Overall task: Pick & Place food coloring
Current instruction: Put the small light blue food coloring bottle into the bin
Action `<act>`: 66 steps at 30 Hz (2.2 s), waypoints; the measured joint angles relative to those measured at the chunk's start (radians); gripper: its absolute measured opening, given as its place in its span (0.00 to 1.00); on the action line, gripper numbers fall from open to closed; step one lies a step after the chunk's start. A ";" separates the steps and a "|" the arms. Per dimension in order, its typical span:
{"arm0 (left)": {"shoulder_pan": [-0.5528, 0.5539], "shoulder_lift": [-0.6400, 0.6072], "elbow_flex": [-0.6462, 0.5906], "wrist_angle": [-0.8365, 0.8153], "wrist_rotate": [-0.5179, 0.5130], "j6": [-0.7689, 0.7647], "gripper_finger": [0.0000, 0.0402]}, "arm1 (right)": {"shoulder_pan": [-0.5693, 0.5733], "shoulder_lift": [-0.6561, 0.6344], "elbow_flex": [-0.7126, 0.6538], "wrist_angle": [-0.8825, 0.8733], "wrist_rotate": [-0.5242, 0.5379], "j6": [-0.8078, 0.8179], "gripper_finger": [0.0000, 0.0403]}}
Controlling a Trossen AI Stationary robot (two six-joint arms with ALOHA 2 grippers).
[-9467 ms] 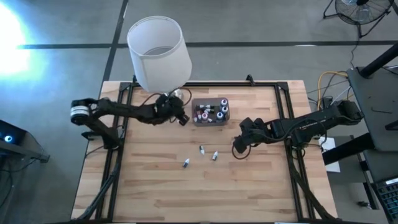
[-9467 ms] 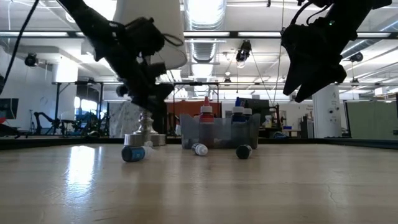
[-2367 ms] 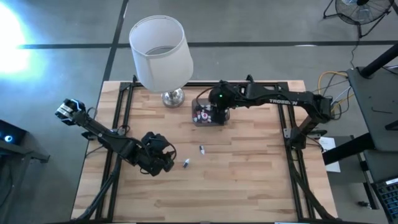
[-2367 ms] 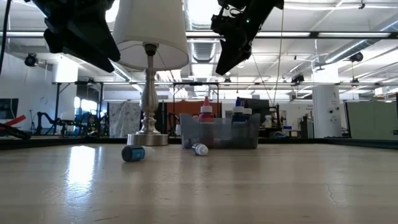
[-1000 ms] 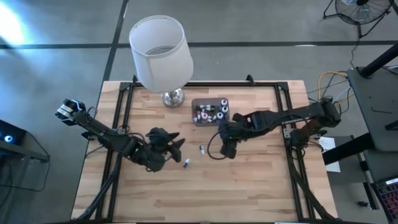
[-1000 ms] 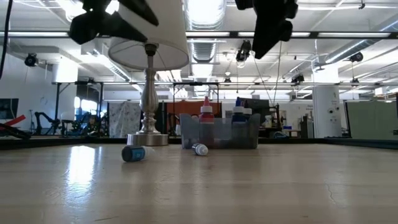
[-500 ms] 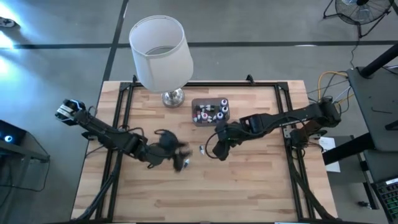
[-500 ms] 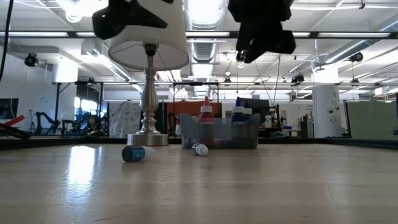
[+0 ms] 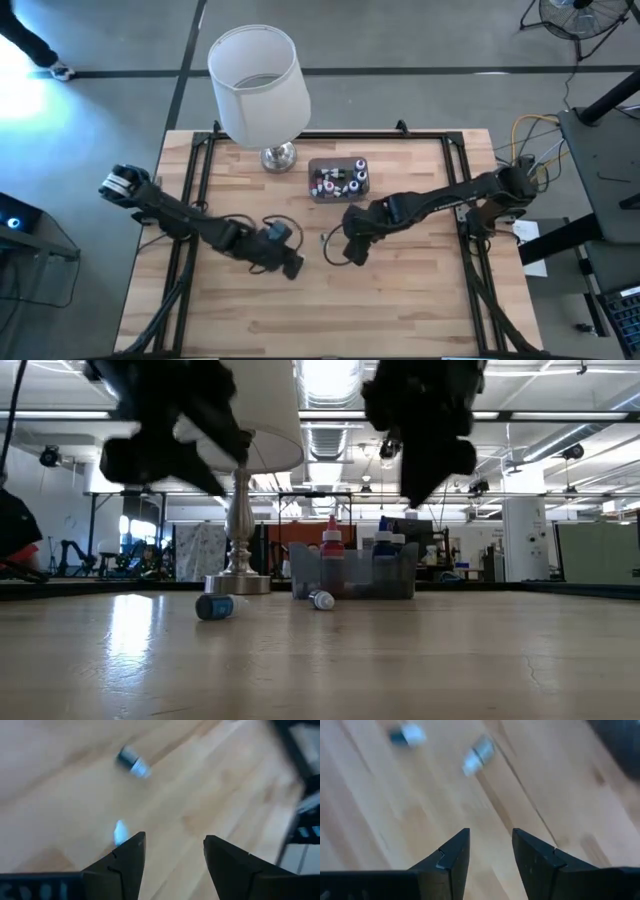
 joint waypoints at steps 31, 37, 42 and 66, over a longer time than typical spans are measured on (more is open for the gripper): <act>0.160 0.392 0.309 -0.357 0.218 0.090 0.44 | 0.043 -0.148 -0.305 -0.157 0.046 0.148 0.33; 0.162 0.427 0.307 -0.327 0.245 0.089 0.44 | 0.043 -0.148 -0.305 -0.137 0.054 0.144 0.32; 0.161 0.440 0.307 -0.327 0.257 0.087 0.44 | 0.044 -0.149 -0.305 -0.140 0.065 0.144 0.33; 0.172 0.433 0.257 -0.343 0.274 0.157 0.20 | 0.044 -0.152 -0.305 -0.139 0.070 0.170 0.31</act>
